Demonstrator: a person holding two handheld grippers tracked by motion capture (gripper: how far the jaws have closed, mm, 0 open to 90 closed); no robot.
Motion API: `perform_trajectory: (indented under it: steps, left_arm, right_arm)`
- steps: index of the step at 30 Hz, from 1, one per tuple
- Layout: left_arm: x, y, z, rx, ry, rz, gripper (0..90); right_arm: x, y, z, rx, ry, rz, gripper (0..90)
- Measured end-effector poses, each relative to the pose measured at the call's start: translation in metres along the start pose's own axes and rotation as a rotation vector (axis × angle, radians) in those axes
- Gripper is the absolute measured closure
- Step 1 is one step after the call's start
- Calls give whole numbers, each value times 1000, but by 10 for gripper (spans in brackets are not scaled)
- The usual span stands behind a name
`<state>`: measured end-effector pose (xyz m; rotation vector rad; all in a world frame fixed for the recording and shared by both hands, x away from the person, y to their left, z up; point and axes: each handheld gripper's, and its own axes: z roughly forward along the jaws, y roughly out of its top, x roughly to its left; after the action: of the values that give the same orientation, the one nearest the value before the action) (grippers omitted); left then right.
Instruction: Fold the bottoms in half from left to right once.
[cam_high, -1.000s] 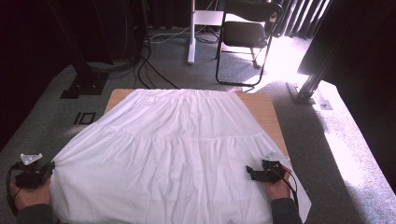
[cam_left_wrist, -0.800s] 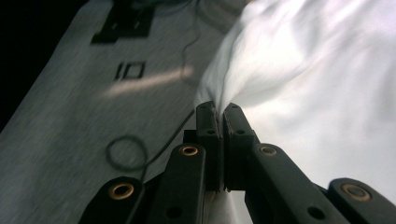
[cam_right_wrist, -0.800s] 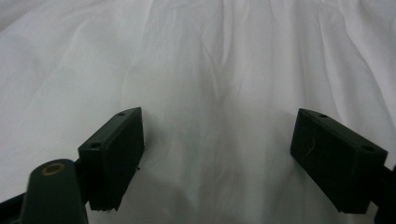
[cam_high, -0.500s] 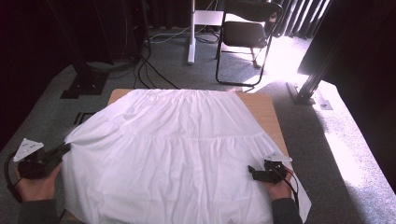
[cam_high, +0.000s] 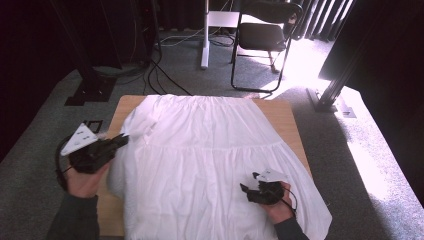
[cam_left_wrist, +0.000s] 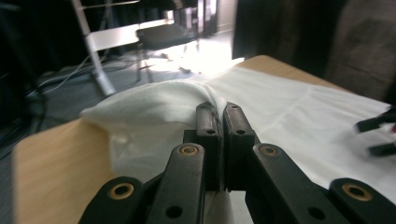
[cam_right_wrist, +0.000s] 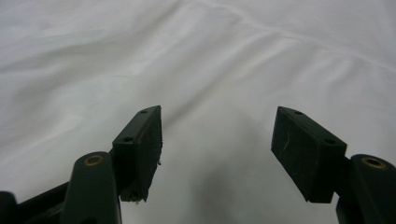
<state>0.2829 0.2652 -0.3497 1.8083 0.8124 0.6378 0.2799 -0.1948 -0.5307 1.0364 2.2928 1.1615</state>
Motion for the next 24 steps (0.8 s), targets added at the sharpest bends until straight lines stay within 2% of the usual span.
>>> perform_trajectory:
  steps: [4, 6, 9, 10, 11, 13, 15, 18, 22, 24]
  left_arm:
    - [-27, 21, 25, -3, -86, 60, 881]
    - [-40, 30, 36, -11, -136, 83, 881]
    - [-58, 44, 52, -25, -215, 107, 881]
    - [-65, 48, 58, -29, -237, 112, 881]
    - [-71, 52, 63, -31, -256, 123, 881]
    - [-84, 59, 76, -32, -299, 143, 881]
    - [-97, 64, 91, -29, -339, 157, 881]
    - [-115, 70, 117, -10, -395, 176, 881]
    - [-144, 74, 153, 39, -456, 195, 881]
    - [-159, 73, 171, 59, -490, 205, 881]
  right_arm:
    - [29, 5, 15, 15, 85, -73, 319]
    - [40, 5, 25, 45, 100, -99, 316]
    - [51, 3, 39, 126, 48, -179, 310]
    - [53, 1, 41, 138, 36, -202, 307]
    - [53, 0, 41, 137, 29, -205, 304]
    - [46, 1, 33, 114, 19, -185, 301]
    - [34, 3, 22, 77, -23, -152, 301]
    - [8, 0, 2, 30, -91, -63, 305]
    - [-30, -14, -21, -5, -177, 54, 309]
    - [-46, -21, -32, -13, -234, 102, 311]
